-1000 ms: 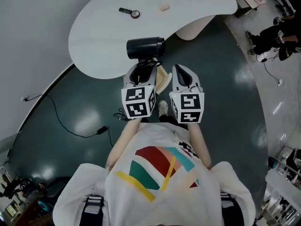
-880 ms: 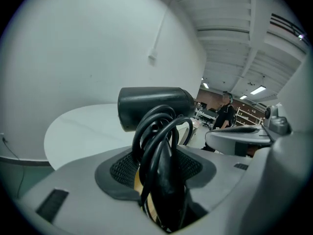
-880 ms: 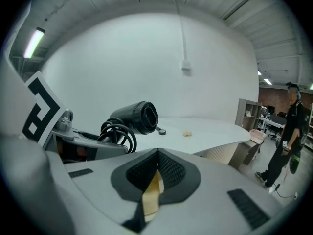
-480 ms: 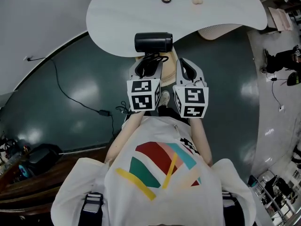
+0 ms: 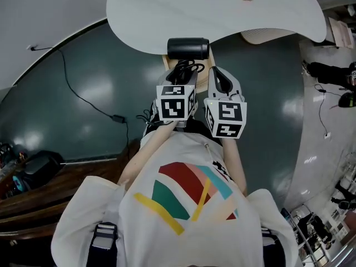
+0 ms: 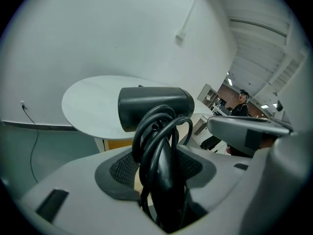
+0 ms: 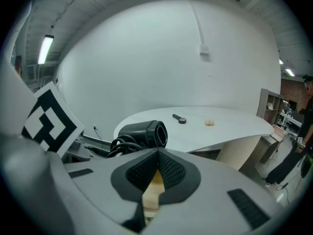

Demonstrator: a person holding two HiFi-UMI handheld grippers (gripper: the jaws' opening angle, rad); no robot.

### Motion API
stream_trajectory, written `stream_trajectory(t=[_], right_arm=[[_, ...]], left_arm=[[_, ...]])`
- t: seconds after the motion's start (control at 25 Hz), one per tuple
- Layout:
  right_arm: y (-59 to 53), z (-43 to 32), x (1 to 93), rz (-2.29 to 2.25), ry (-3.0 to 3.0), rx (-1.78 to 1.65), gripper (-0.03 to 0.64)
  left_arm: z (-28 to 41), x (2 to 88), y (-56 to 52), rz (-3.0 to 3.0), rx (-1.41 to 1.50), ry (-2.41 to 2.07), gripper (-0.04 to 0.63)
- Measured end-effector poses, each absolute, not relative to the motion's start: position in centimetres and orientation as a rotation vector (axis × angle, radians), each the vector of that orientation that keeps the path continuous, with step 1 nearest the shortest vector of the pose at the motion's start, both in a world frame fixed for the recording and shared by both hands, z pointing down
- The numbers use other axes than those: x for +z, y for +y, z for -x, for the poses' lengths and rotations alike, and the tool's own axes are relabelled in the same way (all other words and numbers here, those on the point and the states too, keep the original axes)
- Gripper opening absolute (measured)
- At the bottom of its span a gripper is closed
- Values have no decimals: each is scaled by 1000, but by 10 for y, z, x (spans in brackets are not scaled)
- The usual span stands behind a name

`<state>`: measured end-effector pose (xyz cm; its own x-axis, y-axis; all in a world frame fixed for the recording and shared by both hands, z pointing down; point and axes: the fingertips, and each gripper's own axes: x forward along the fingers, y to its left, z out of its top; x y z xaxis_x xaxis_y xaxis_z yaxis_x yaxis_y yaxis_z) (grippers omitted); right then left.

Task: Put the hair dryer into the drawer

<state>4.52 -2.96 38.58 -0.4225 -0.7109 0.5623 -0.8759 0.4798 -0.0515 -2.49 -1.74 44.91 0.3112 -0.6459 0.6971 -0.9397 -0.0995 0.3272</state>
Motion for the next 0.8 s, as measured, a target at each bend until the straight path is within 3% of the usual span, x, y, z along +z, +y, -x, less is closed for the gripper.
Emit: stream_trajectory(t=[0.8], right_arm=[[-26, -52, 402, -1293, -2226, 526, 11]], left_arm=[[11, 503, 15, -1598, 540, -1274, 229]])
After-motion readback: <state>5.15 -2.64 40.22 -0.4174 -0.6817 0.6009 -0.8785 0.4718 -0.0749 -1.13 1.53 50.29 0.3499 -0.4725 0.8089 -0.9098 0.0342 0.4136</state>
